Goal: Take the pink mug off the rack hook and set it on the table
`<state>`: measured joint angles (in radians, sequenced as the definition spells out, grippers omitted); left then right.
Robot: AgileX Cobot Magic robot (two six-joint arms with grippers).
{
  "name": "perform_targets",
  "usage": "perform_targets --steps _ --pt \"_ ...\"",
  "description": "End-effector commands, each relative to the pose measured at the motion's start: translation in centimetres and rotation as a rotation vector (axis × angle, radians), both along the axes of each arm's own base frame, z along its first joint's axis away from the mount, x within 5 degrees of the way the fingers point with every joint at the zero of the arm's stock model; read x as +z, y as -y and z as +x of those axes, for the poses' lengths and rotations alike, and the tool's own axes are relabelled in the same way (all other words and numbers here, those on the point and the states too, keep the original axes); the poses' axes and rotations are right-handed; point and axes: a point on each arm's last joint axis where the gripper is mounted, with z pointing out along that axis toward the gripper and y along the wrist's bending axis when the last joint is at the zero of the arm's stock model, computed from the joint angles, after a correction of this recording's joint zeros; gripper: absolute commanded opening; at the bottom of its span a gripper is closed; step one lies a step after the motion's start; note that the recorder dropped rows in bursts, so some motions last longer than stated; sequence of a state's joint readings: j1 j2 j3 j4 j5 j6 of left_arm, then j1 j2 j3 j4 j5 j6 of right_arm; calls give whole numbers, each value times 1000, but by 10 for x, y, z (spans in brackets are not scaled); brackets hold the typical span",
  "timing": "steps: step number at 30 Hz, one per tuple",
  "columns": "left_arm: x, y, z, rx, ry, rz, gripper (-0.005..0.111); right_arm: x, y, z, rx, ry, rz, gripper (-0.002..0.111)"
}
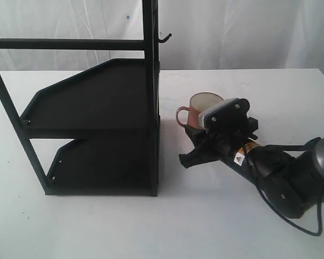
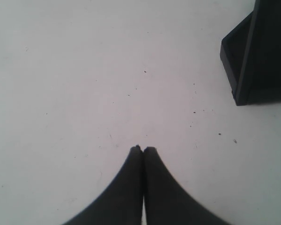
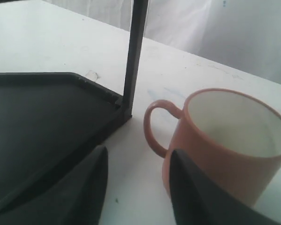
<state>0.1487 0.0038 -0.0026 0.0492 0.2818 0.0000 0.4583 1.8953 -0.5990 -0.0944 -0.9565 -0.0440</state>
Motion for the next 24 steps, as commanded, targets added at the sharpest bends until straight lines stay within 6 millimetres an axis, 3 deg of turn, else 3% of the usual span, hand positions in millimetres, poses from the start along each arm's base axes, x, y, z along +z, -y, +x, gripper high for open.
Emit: perform_targets --steps 1,8,10,15,17,24 --pt "-1 0 0 0 2 -3 0 14 11 -16 -21 -15 74 41" --pt "-1 0 0 0 2 -3 0 61 26 -42 -73 17 277 40" --pt "-1 0 0 0 2 -3 0 78 34 -54 -104 23 292 35" --pt "-1 0 0 0 2 -3 0 98 53 -89 -141 -160 172 4" --pt "-1 0 0 0 2 -3 0 111 60 -102 -145 -160 169 0" --pt "-1 0 0 0 2 -3 0 146 87 -157 -169 -168 217 0"
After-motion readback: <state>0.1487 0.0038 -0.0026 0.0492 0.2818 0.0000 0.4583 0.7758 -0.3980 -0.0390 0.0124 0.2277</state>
